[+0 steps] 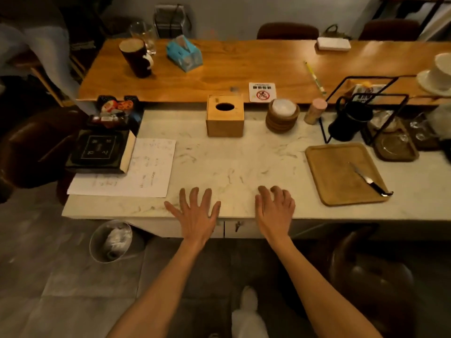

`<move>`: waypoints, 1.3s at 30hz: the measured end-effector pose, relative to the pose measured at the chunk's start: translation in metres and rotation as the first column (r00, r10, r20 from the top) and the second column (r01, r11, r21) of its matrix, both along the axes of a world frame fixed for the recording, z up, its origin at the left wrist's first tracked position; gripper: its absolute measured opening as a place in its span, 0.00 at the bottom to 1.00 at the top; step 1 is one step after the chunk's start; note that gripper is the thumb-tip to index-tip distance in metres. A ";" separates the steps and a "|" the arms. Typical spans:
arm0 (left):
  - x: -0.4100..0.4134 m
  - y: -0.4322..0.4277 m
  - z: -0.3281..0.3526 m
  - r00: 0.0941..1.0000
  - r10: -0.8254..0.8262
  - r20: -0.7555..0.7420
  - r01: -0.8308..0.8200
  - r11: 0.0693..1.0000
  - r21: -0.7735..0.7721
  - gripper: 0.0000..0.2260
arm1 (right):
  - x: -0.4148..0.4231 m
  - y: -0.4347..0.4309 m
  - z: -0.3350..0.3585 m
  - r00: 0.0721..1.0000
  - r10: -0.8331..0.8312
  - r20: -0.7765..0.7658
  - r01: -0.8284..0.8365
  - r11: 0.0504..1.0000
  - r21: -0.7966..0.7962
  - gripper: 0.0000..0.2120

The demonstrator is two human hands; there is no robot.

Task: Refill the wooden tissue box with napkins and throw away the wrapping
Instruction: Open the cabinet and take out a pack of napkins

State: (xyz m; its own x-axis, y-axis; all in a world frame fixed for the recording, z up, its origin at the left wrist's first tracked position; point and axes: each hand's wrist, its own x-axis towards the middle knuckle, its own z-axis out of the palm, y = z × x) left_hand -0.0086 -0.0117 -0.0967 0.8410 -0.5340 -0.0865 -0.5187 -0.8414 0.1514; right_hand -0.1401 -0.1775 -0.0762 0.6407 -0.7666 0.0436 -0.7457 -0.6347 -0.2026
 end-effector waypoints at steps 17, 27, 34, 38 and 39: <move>0.013 -0.016 -0.060 0.849 0.030 0.527 0.265 0.839 -0.475 0.20 | 0.008 -0.007 -0.073 0.732 0.299 0.612 0.037 0.880 -0.474 0.20; 0.003 -0.011 -0.070 0.701 0.251 0.667 0.350 0.694 -0.629 0.21 | 0.002 0.007 -0.094 0.685 0.289 0.668 0.151 0.841 -0.519 0.21; -0.005 0.009 -0.047 0.785 -0.029 0.619 0.375 0.817 -0.438 0.18 | -0.008 0.016 -0.081 0.718 0.268 0.642 0.067 0.892 -0.447 0.19; -0.016 0.031 -0.074 0.782 -0.098 0.615 0.412 0.823 -0.392 0.20 | -0.007 0.014 -0.087 0.716 0.316 0.623 0.049 0.867 -0.496 0.19; -0.027 0.038 -0.093 0.804 -0.010 0.595 0.395 0.757 -0.521 0.21 | -0.006 0.013 -0.090 0.719 0.327 0.613 0.052 0.854 -0.517 0.19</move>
State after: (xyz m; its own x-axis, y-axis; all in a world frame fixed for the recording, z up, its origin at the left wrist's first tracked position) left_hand -0.0356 0.0262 -0.1899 0.5037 -0.4695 0.7252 -0.8167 -0.5324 0.2226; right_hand -0.1461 -0.1640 -0.1661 0.3904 -0.4277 0.8153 -0.4292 -0.8680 -0.2498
